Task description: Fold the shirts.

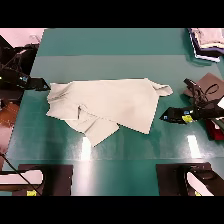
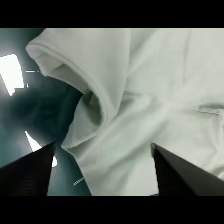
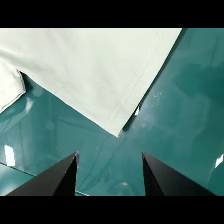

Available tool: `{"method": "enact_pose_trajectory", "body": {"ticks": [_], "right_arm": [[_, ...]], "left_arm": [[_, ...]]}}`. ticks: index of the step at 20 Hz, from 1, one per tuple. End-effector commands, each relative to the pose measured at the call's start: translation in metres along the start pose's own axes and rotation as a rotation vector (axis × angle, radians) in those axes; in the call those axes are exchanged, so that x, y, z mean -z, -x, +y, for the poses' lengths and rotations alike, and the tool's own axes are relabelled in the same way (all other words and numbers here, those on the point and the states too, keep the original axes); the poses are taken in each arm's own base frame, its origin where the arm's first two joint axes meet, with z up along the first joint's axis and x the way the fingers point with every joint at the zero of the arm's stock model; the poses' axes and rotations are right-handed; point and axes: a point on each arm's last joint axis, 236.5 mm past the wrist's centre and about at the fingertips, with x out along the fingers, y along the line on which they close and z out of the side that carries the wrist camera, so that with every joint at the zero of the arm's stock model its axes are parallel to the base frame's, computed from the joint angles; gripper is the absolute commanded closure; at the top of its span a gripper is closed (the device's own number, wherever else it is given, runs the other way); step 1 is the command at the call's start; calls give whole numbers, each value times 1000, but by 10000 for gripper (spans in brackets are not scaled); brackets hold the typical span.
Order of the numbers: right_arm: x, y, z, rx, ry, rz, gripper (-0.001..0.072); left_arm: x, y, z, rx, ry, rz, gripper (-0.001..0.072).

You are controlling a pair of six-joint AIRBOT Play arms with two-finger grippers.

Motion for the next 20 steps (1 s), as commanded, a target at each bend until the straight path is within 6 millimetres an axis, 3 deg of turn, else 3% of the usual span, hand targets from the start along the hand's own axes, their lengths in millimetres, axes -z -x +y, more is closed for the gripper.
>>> {"method": "enact_pose_trajectory", "body": {"ticks": [1,6,13,14,15,16,17,20], "right_arm": [[-2,0,0,-2,-3,-12,263],[-2,0,1,-2,-5,-13,264],[-4,0,1,-3,-25,-19,263],[-4,0,1,-3,-25,-18,264],[-3,0,1,-3,-25,-15,264],[-1,0,1,-3,-25,-7,263],[1,0,1,-3,-25,2,264],[15,-3,-2,0,-48,56,263]], "left_arm": [[19,-21,15,-17,-13,77,-13],[48,-59,23,-21,-26,104,-13],[29,-62,22,-16,7,16,-13],[29,-62,22,-15,7,17,60],[30,-62,21,-10,7,23,362],[32,-62,19,-5,7,29,610],[33,-62,16,7,10,36,681],[32,-53,4,46,20,41,683]]}}
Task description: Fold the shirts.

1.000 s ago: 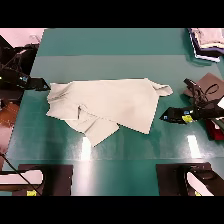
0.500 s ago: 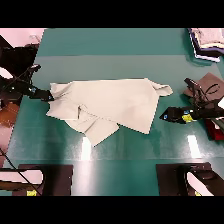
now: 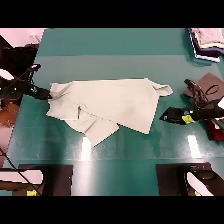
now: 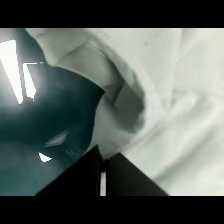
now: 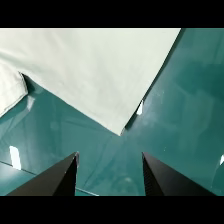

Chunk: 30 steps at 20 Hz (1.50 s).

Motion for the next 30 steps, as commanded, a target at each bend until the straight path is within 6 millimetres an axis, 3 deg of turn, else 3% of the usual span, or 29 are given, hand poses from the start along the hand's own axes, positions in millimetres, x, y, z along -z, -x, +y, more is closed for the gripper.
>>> {"method": "enact_pose_trajectory", "body": {"ticks": [1,3,5,10,15,19,20,22,24,25,26,27,30], "right_arm": [[17,-9,-6,6,-50,60,260],[32,-30,-15,-3,-155,94,260],[39,-54,-8,-76,-234,88,260],[42,-100,-7,-149,-380,-7,261],[36,-112,-16,-138,-466,-62,263],[38,-126,-20,-105,-495,19,263],[37,-127,-18,-103,-484,45,282],[39,-128,-11,-106,-436,109,416],[43,-125,-2,-119,-378,176,428],[45,-123,1,-125,-352,200,509],[45,-122,4,-131,-331,215,644],[43,-120,6,-137,-312,218,695],[20,-104,15,-157,-243,135,696]], "left_arm": [[-3,14,-14,34,1,-5,683],[-12,32,-22,31,-14,-49,682],[-20,46,-35,53,-18,-87,682],[-24,55,-57,131,0,-109,682],[-19,56,-62,154,6,-87,682],[-17,56,-64,163,6,-78,681],[-16,56,-65,167,5,-74,681],[-14,56,-66,171,5,-69,681],[-14,57,-67,175,25,-64,682],[-14,58,-67,174,37,-65,682],[-14,58,-68,175,46,-65,681],[-14,59,-69,180,56,-66,682],[-24,66,-87,253,95,-101,682]]}}
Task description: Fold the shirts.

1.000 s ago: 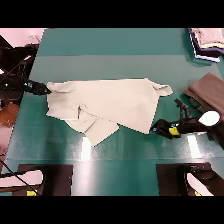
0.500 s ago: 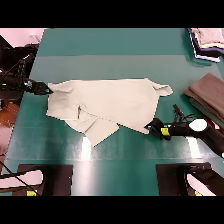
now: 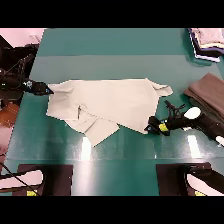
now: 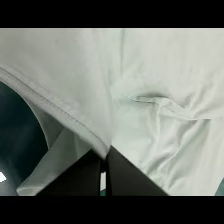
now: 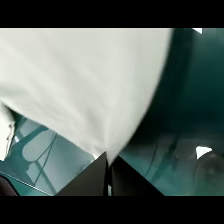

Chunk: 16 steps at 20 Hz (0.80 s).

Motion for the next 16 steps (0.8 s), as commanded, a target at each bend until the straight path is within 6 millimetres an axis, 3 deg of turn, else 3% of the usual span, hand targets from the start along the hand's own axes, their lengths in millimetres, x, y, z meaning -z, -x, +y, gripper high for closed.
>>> {"method": "enact_pose_trajectory", "body": {"ticks": [1,3,5,7,9,11,14,16], "right_arm": [[-20,29,28,-51,98,-80,697],[-54,85,66,-124,174,-269,697],[-87,172,109,-198,262,-524,697],[-101,274,145,-243,357,-797,697],[-92,369,171,-252,438,-1026,697],[-67,439,190,-223,517,-1180,698],[-21,500,209,-129,626,-1288,698],[9,526,222,-55,695,-1334,698]], "left_arm": [[-17,10,-26,87,37,-70,683],[-48,40,-54,130,7,-185,682],[-86,92,-87,135,-2,-321,682],[-116,161,-127,109,-64,-473,682],[-133,237,-179,76,-185,-640,682],[-132,309,-236,47,-311,-801,683],[-104,400,-315,38,-450,-1051,682],[-75,442,-354,27,-514,-1194,683]]}}
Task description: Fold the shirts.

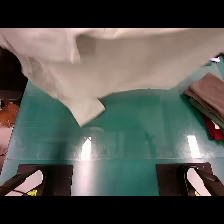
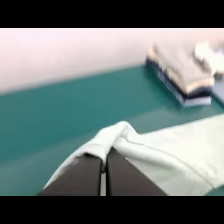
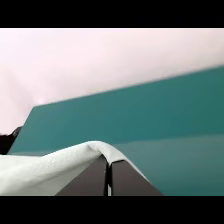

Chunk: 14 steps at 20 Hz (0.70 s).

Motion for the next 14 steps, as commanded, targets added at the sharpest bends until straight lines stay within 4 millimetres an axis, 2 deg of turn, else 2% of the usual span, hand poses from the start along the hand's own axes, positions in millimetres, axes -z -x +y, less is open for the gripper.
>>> {"method": "enact_pose_trajectory", "body": {"ticks": [1,3,5,7,8,10,11,12,14], "right_arm": [[-45,57,39,51,193,-78,697],[-66,80,61,66,281,-134,698],[-73,93,74,81,330,-162,698],[-67,96,71,105,327,-133,699],[-59,94,64,120,313,-96,699],[-42,81,40,141,250,-19,699],[-31,71,23,152,203,25,700],[-18,59,4,160,148,82,700],[14,33,-36,163,25,234,700]], "left_arm": [[-71,75,-79,3,-133,-273,683],[-86,110,-113,6,-189,-365,683],[-93,138,-143,13,-234,-432,683],[-97,157,-163,22,-259,-478,683],[-96,159,-163,15,-265,-479,683],[-88,143,-141,-17,-218,-424,684],[-77,125,-122,-24,-170,-369,683],[-59,101,-96,-29,-104,-289,683],[-1,47,-41,-35,45,-70,683]]}}
